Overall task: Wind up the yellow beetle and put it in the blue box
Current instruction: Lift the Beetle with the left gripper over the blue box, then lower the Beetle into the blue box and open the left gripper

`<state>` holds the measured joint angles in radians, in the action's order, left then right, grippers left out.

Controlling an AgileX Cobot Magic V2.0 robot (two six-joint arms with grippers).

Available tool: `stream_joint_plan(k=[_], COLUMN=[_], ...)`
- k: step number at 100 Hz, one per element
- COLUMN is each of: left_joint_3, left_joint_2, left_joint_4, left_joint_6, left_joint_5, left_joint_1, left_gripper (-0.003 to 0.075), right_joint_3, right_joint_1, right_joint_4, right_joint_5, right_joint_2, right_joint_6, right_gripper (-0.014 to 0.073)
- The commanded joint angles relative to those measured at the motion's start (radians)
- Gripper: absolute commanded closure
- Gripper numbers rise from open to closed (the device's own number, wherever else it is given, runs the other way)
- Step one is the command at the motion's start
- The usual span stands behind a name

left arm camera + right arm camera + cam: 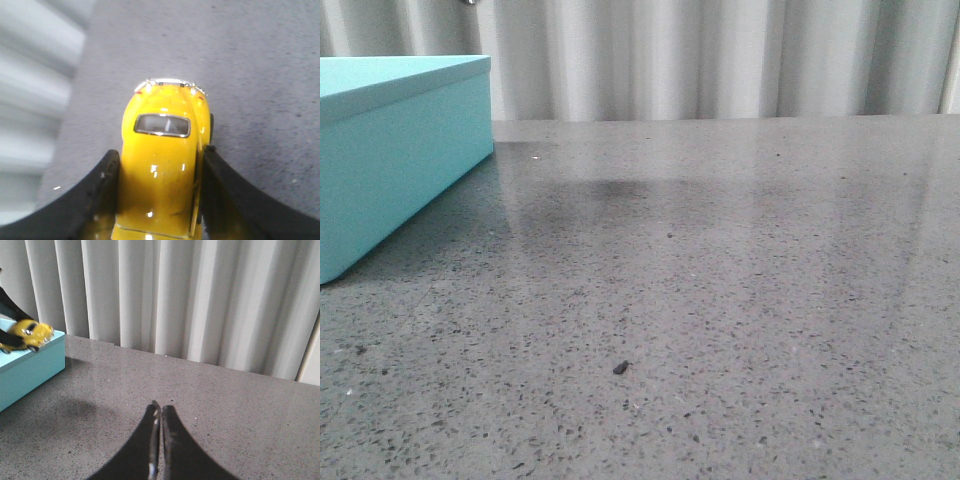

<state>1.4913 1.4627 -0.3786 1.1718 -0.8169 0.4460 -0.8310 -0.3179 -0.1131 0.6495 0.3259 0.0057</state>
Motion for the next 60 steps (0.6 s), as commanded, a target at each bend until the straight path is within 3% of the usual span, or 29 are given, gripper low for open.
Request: stream_joint_plan(k=[1,33,60], left_joint_3=[0.034,0.006,-0.157], left_joint_2=[-0.066,-0.074,-0.040], left_joint_4=[0.009,0.016,0.016], left_joint_6=[-0.003,-0.012,-0.063], left_joint_5=[0.062,0.030,0.014], left_joint_1=[-0.043,-0.262,-0.385], left_gripper=[0.0660,0.0660,0.0660], right_joint_3=[-0.021,-0.021,-0.021], right_joint_1=[-0.001,-0.001,-0.001], right_joint_4=[-0.002,-0.002,-0.017], right_joint_5=[-0.096,-0.090,-0.090], right_joint_2=[0.014,0.014,0.014], right_joint_6=[-0.006,-0.006,-0.006], right_gripper=[0.0635,0.0635,0.0635])
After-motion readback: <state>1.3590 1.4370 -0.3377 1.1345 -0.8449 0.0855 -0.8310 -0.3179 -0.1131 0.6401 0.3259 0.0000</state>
